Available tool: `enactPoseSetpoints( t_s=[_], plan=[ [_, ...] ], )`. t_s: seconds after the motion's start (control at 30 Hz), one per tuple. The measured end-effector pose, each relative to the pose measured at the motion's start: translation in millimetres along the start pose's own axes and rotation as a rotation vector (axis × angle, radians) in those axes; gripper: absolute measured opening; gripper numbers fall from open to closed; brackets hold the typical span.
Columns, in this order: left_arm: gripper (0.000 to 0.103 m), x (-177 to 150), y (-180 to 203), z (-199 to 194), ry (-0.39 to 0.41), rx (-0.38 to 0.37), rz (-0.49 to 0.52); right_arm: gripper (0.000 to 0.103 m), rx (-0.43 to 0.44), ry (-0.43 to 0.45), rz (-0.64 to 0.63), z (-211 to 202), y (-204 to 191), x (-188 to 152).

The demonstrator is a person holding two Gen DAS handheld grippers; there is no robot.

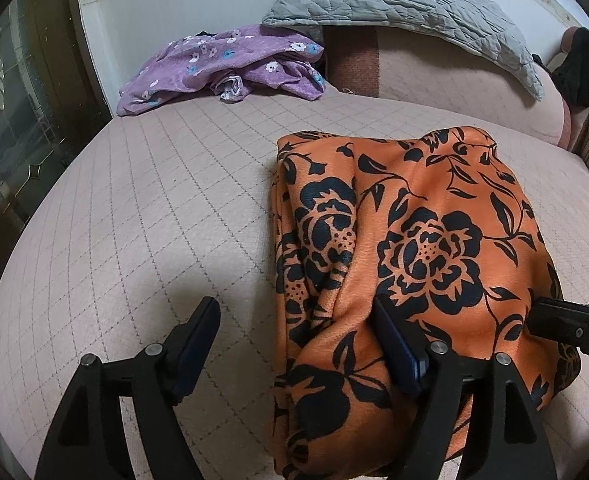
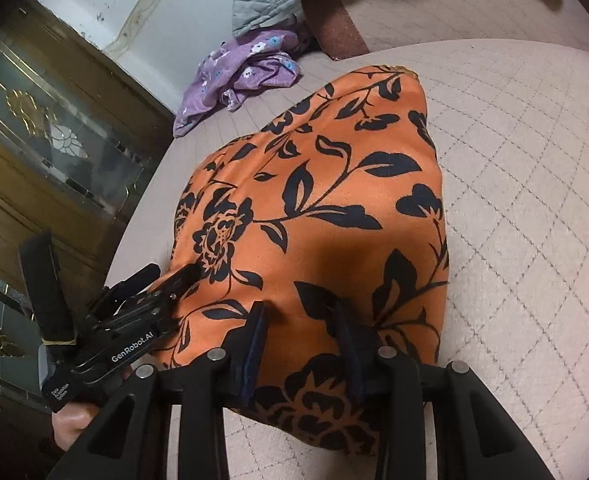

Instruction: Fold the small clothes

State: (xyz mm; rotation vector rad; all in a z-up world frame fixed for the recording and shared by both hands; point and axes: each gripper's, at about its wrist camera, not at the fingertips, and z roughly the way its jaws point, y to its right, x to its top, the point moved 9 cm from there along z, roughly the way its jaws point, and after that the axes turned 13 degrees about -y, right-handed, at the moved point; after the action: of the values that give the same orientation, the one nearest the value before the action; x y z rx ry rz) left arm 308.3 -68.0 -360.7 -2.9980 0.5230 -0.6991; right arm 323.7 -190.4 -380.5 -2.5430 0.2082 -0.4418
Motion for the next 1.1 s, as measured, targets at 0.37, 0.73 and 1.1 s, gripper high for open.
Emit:
enactPoseSetpoints(
  t_s=[0.37,0.73,1.1],
  plan=[
    [0.081,-0.3,-0.3,0.3,0.006,0.011,-0.008,0.039,0.009,0.003,0.002,0.6,0.4,1.0],
    [0.082,-0.7,-0.3,-0.3,0.01,0.016,-0.005,0.039,-0.002,0.007,-0.004,1.0,0.3,1.4],
    [0.082,-1.4,-0.5,-0.9,0.006,0.016,-0.008,0.039,-0.001,0.007,-0.005,1.1,0.0,1.1]
  ],
)
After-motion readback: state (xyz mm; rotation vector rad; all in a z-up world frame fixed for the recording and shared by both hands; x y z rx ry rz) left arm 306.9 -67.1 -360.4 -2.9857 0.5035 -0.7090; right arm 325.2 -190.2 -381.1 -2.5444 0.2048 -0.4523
